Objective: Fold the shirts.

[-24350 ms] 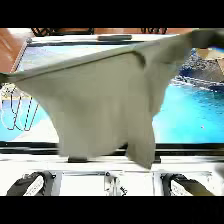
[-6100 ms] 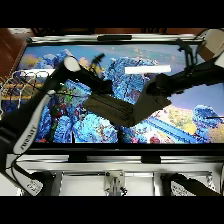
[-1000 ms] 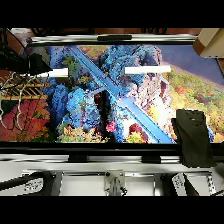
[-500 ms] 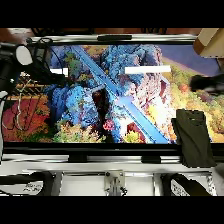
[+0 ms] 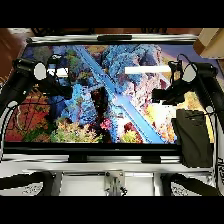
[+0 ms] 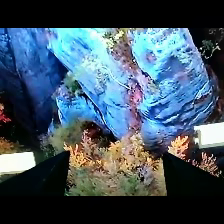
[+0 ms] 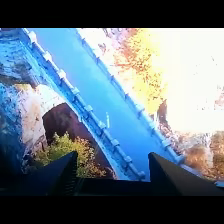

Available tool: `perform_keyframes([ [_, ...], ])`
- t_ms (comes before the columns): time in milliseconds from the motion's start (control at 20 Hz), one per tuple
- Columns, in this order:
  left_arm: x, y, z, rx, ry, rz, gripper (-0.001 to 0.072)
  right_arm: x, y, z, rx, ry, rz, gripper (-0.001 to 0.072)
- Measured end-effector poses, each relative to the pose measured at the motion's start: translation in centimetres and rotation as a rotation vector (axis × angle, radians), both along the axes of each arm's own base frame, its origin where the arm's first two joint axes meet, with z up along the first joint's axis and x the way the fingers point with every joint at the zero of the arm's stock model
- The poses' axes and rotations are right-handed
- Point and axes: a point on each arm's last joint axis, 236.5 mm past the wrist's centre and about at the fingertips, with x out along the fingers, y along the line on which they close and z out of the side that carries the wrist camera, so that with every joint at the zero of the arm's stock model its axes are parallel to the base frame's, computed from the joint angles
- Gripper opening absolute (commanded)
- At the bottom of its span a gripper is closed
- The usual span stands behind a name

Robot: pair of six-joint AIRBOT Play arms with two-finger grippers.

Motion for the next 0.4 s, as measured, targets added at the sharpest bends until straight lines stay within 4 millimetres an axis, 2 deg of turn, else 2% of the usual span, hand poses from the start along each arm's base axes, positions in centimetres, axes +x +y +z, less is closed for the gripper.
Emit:
perform_keyframes([
  [400, -0.13, -0.16, -0.29, -0.004, -0.007, 0.002, 0.072, -0.37, 0.53, -0.33, 0.011, 0.024, 0.006, 0.0543],
])
